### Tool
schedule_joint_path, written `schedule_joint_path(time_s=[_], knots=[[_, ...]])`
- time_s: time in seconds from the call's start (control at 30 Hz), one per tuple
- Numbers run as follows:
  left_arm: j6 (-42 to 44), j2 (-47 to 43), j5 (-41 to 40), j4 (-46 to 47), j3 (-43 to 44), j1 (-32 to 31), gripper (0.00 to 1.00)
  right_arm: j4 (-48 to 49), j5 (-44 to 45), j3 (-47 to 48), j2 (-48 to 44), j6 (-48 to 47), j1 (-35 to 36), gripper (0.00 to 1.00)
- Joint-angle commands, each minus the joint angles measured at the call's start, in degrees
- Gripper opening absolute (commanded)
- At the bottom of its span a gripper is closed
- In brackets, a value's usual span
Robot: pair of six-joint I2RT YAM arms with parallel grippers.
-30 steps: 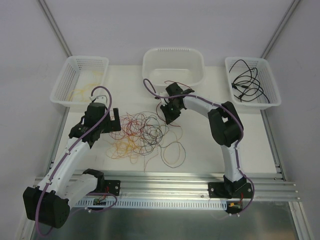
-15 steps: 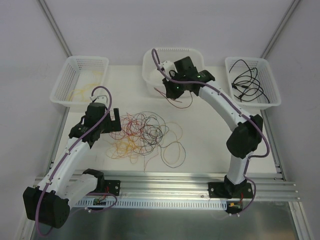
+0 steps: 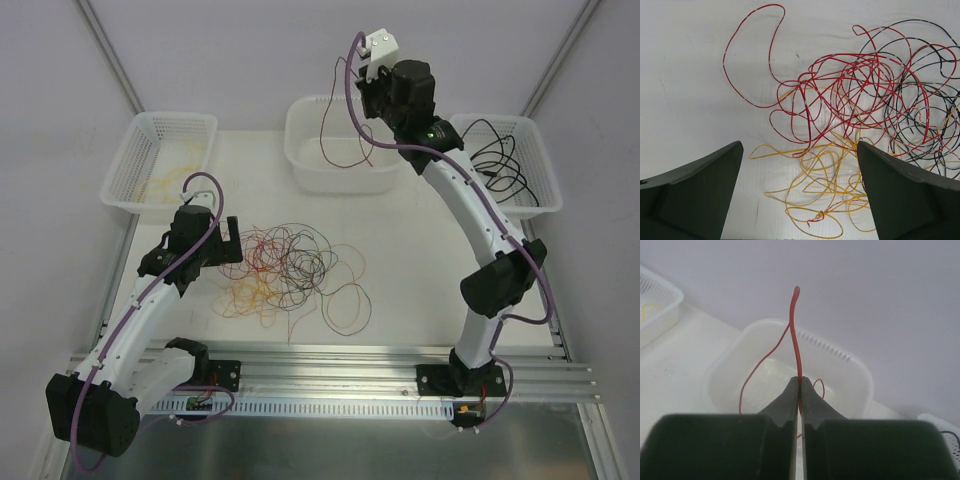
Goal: Untangle the cables
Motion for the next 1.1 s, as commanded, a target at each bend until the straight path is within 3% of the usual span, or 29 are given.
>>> schedule_joint_path(time_s=[0.0,0.27,0.6,0.67,0.73,0.8,0.93,1.07], knots=[[0.05,0.27,0.64,0.61,-0.33,0.27,0.99,13.69,7.64,4.73,2.95,-1.61,-0.45,0.01],[0.05,0.36,1.08,0.61,-0.33,0.27,0.99,10.47,6.96,12.91,15.08,0.05,-3.26,0.03],[0.05,0.27,1.43,0.52,-0.24,0.27,0.99,4.22,-3.33,4.04,19.31,5.41,-3.17,0.12],[0.05,0.1,1.43,0.61,-0.33,0.18,0.99,2.04,-5.25,4.64,19.48,5.95,-3.35,0.24],[-0.04,0.1,1.52,0.61,-0.33,0.18,0.99,0.27,-5.35,5.44,19.48,6.39,-3.35,0.48],[-0.13,-0.08,1.7,0.61,-0.24,0.18,0.99,-2.89,-6.23,6.14,18.35,7.0,-3.26,0.65],[-0.04,-0.08,2.31,0.61,-0.24,0.27,0.99,-9.39,-9.12,2.91,11.33,9.81,-1.07,0.7],[-0.13,0.09,3.63,0.61,-0.15,0.27,0.99,-12.56,-13.51,-8.95,0.97,14.72,2.53,0.73]])
